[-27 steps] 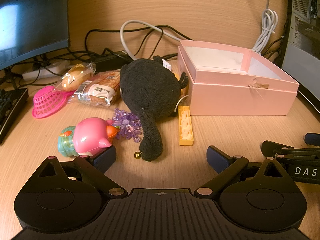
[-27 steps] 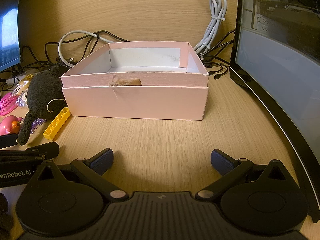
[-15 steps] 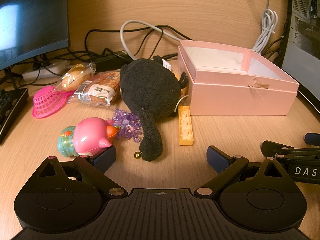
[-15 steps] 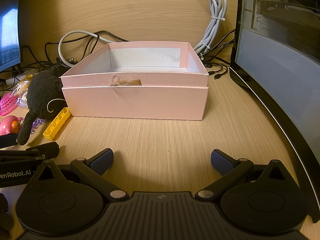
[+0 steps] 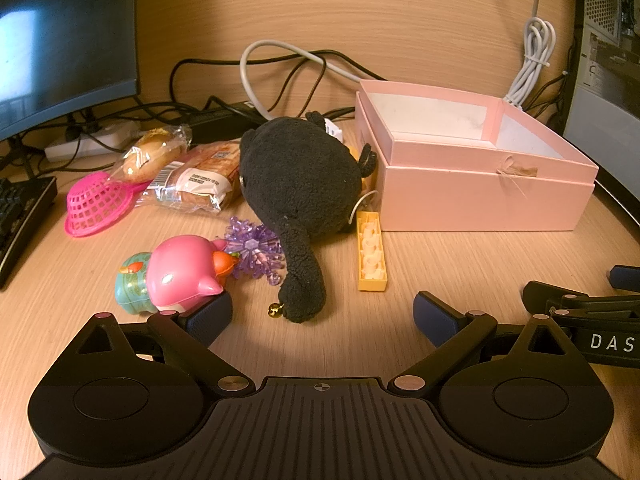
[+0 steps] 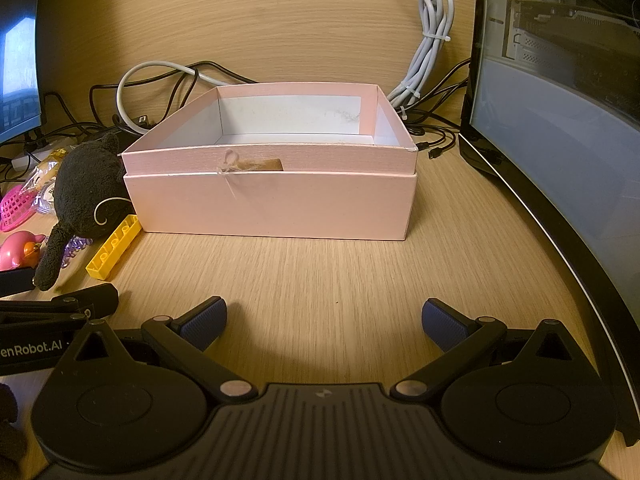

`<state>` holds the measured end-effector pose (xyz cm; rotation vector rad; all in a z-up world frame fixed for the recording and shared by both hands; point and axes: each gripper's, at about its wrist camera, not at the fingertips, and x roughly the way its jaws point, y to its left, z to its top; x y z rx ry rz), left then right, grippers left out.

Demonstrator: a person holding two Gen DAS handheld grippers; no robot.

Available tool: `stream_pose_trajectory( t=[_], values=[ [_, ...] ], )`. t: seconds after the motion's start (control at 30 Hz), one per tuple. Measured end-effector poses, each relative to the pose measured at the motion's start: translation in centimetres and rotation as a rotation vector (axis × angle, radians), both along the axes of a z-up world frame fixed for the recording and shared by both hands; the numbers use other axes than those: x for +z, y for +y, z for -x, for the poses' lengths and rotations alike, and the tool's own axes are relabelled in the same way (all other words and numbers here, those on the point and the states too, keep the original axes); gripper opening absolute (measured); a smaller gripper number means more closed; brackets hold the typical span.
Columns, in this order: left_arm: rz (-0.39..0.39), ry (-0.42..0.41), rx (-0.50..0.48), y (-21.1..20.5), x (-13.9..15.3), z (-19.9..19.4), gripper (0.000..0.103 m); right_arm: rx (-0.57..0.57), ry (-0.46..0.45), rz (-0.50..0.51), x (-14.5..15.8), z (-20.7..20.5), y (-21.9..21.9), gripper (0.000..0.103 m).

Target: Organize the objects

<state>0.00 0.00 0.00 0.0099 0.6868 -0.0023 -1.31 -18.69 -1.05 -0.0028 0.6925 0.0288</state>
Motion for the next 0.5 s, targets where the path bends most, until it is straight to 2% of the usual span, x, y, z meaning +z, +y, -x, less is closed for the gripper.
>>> stream_pose_trajectory(
  t=[0.5],
  values=[
    [0.000, 0.000, 0.002, 0.00, 0.00, -0.01, 0.101, 0.006, 0.003, -0.001, -0.62, 0.16, 0.61, 0.103]
  ],
)
